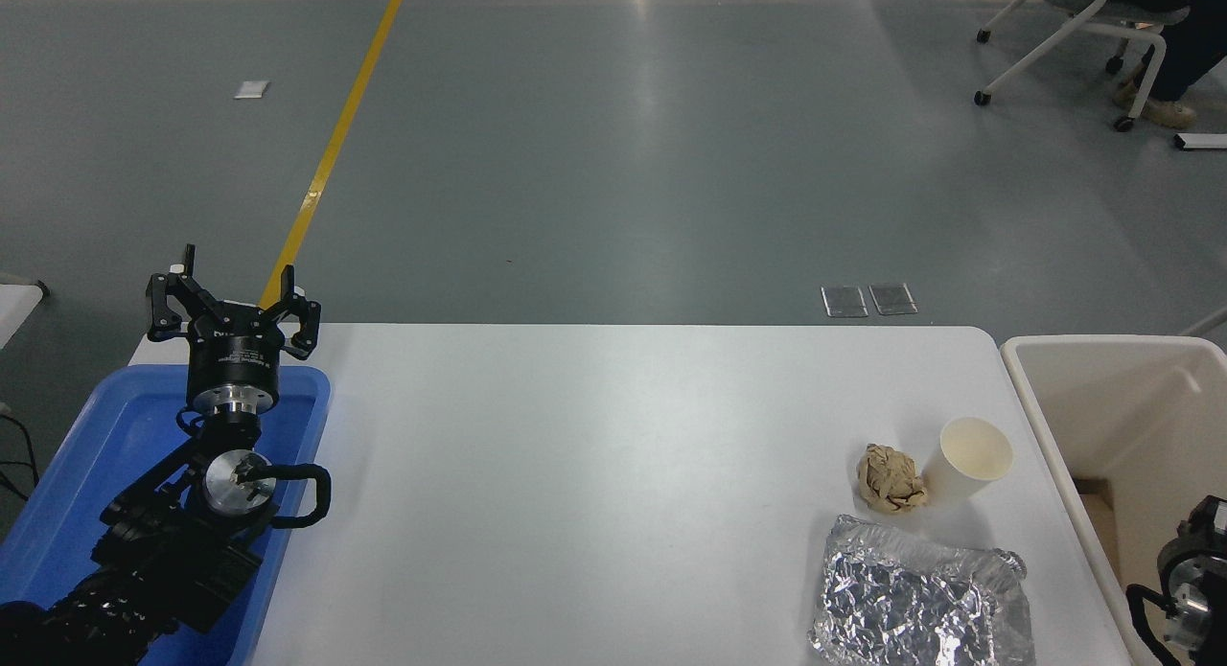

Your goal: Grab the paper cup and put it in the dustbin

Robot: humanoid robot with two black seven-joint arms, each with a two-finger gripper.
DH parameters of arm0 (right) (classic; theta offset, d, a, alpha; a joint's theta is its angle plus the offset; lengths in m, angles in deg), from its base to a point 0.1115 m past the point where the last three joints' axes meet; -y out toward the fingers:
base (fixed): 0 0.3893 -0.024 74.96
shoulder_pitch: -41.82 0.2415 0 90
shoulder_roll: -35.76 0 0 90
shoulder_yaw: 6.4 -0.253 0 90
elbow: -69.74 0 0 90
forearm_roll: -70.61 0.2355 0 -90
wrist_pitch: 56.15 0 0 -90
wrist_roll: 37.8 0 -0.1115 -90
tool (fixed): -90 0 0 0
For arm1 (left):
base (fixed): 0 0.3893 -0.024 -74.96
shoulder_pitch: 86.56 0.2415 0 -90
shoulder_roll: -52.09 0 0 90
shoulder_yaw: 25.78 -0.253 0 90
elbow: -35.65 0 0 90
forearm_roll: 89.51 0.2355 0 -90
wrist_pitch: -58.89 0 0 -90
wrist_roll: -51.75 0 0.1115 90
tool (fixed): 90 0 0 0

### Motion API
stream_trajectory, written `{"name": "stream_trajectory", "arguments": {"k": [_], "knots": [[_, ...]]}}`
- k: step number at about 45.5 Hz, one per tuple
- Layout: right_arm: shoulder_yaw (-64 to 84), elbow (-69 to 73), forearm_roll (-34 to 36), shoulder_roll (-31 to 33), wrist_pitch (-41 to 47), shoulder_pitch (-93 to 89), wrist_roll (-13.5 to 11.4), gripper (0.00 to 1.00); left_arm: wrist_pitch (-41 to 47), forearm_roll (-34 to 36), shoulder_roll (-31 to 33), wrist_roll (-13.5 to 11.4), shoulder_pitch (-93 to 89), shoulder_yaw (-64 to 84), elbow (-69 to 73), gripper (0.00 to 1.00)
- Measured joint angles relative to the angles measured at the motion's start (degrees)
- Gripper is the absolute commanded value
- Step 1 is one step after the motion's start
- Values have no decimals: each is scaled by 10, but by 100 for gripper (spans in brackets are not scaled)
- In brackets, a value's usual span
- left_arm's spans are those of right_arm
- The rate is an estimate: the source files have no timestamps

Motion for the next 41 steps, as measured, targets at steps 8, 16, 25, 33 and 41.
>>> {"name": "stream_trajectory", "arguments": {"k": [8,16,25,33,41], "knots": [[0,0,1,0,0,2,0,0,3,1,0,1,-1,0,0,99],[0,0,1,0,1,5,0,0,5,2,0,1,-2,0,0,99],[1,0,1,0,2,7,0,0,6,2,0,1,-2,0,0,99],[3,0,2,2,5,8,0,0,6,2,0,1,-2,0,0,99],[4,18,0,11,8,8,0,0,6,1,0,1,-1,0,0,99]]}}
